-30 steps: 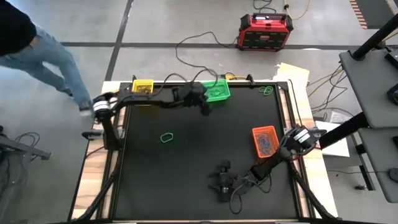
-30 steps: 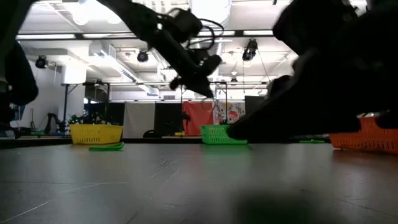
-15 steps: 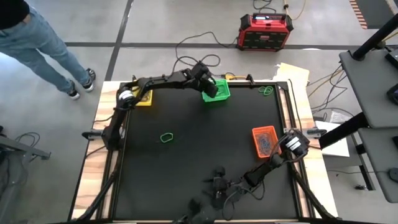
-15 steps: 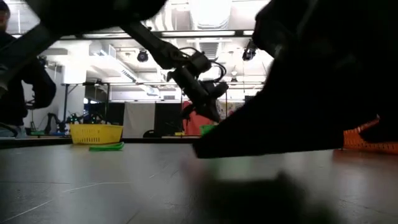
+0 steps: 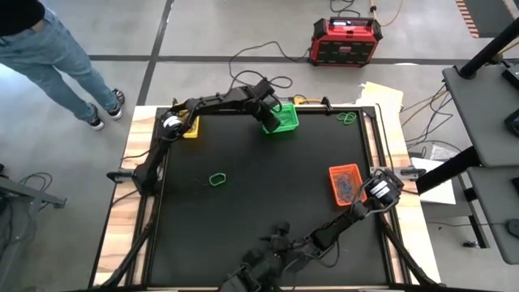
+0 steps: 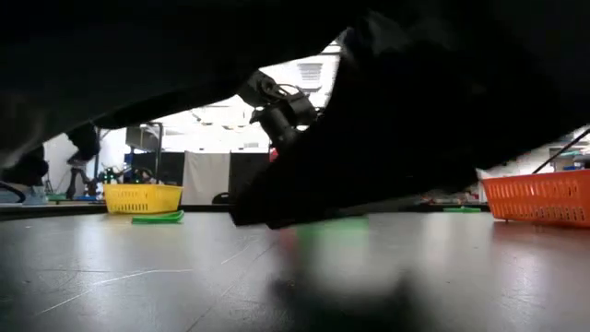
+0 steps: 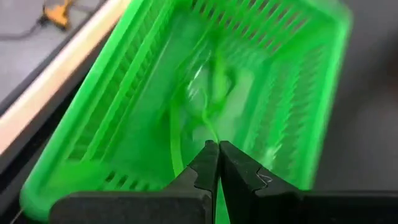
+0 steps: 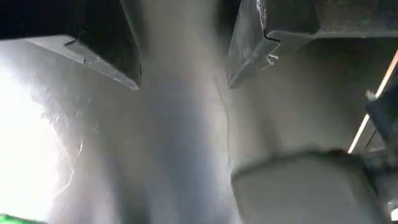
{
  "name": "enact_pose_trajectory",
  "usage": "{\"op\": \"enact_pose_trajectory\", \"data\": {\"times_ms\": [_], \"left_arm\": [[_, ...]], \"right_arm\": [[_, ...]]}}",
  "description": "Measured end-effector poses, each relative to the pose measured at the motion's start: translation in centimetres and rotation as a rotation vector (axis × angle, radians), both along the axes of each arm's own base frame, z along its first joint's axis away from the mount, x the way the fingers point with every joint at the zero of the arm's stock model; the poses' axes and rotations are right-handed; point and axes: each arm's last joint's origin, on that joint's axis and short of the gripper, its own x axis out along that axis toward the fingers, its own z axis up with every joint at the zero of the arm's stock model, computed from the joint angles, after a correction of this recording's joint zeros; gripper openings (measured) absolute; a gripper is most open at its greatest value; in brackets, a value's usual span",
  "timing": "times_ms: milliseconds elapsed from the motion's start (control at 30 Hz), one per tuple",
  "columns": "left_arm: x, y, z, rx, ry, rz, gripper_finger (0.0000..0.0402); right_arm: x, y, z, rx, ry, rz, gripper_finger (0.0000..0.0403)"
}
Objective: Sort rubber bands into baskets
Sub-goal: Put the green rubber band into the green bin
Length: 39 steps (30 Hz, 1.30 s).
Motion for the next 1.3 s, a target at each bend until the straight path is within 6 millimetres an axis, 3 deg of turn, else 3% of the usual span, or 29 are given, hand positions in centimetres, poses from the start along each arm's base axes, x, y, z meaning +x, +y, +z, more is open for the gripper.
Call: {"op": "enact_pose_trajectory", "data": {"times_ms": [300, 500, 800, 1067, 1300], "left_arm": [[-1.4, 0.8, -0.5, -0.051, 0.027, -0.085, 0.0000], [-2.9, 0.8, 1.0, -0.043, 0.079, -0.141, 0.0000], [-3.2, 0.6, 1.0, -0.053, 0.102, -0.149, 0.0006], [-3.2, 0.6, 1.1, -0.056, 0.111, -0.111, 0.0095], [-3.0, -0.3, 3.0, -0.023, 0.098, -0.093, 0.0195]], "right_arm": [[1.6, 0.0, 1.5, -0.032, 0.045, -0.032, 0.0224], [2.1, 0.4, 2.4, -0.008, 0.018, -0.037, 0.0224], [2.3, 0.5, 2.7, -0.008, 0.013, -0.034, 0.0224], [2.4, 0.5, 2.7, -0.003, 0.008, -0.035, 0.0224], [2.4, 0.5, 2.7, -0.003, 0.010, -0.036, 0.0224]]}}
